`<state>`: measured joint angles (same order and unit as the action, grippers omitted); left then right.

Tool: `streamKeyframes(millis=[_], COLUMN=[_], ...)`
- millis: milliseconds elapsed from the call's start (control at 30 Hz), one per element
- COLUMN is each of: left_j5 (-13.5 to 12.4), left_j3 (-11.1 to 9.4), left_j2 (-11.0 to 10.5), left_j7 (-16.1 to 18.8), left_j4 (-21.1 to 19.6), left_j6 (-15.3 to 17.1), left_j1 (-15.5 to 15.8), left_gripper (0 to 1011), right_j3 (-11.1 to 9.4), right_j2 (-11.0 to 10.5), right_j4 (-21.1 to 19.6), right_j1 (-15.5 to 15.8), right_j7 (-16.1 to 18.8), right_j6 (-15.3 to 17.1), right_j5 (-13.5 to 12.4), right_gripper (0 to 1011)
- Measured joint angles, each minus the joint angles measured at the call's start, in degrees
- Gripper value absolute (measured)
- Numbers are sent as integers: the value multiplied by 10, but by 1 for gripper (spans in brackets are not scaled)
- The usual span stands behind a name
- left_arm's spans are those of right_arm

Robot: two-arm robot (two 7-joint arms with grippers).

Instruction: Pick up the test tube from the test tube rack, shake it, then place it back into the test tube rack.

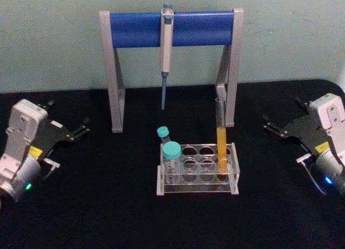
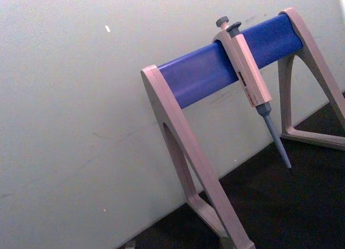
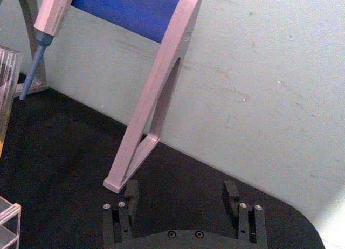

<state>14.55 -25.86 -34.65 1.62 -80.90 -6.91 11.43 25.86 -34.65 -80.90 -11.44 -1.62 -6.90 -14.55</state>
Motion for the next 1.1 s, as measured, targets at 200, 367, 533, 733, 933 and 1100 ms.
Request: streamKeyframes(millis=[200,367,533,733,933,1100], left_j5=[0,0,0,0,0,0], left_j3=[0,0,0,0,0,0], left_j2=[0,0,0,0,0,0], left_j7=[0,0,0,0,0,0], left_j4=[0,0,0,0,0,0], left_j6=[0,0,0,0,0,0], left_j1=[0,0,0,0,0,0], left_gripper=[1001,1002,1001,1001,1001,1002], right_j3=[0,0,0,0,0,0], right_j2=[0,0,0,0,0,0], right_j4=[0,0,0,0,0,0], right_j1=[0,0,0,0,0,0], right_j7=[0,0,0,0,0,0], right_j6=[0,0,0,0,0,0], right_j5=[0,0,0,0,0,0], right_gripper=[1000,1000,1000,1000,1000,1000])
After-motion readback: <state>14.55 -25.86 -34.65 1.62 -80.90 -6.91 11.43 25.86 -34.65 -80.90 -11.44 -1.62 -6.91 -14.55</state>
